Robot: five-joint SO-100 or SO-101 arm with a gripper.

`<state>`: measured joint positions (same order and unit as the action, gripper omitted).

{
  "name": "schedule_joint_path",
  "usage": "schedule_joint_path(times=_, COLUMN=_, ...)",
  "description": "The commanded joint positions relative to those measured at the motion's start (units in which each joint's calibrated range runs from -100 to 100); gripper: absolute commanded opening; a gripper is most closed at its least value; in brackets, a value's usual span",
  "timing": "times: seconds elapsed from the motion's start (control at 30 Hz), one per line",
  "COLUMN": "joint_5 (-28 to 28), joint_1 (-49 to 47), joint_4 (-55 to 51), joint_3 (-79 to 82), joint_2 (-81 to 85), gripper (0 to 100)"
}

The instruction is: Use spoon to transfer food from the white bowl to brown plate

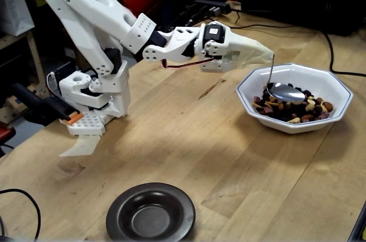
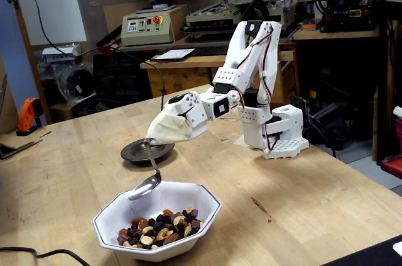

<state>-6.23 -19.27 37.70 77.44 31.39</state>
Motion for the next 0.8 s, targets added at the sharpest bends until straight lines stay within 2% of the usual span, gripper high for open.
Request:
schedule_joint_path(times=0.0, joint_5=0.2, joint_1=-0.4, joint_4=1.5, joint_3=-0.8, joint_2=1.3, gripper=4)
schedule_joint_path(times=0.47, joint_5=0.8, joint_1=-0.4, joint_4=1.7, joint_3=-0.3, joint_2=1.3, gripper=4)
schedule_joint_path(times=0.77, joint_5=12.0, joint_1=-0.4, joint_4=1.7, joint_3=-0.2, joint_2=0.7, gripper=4)
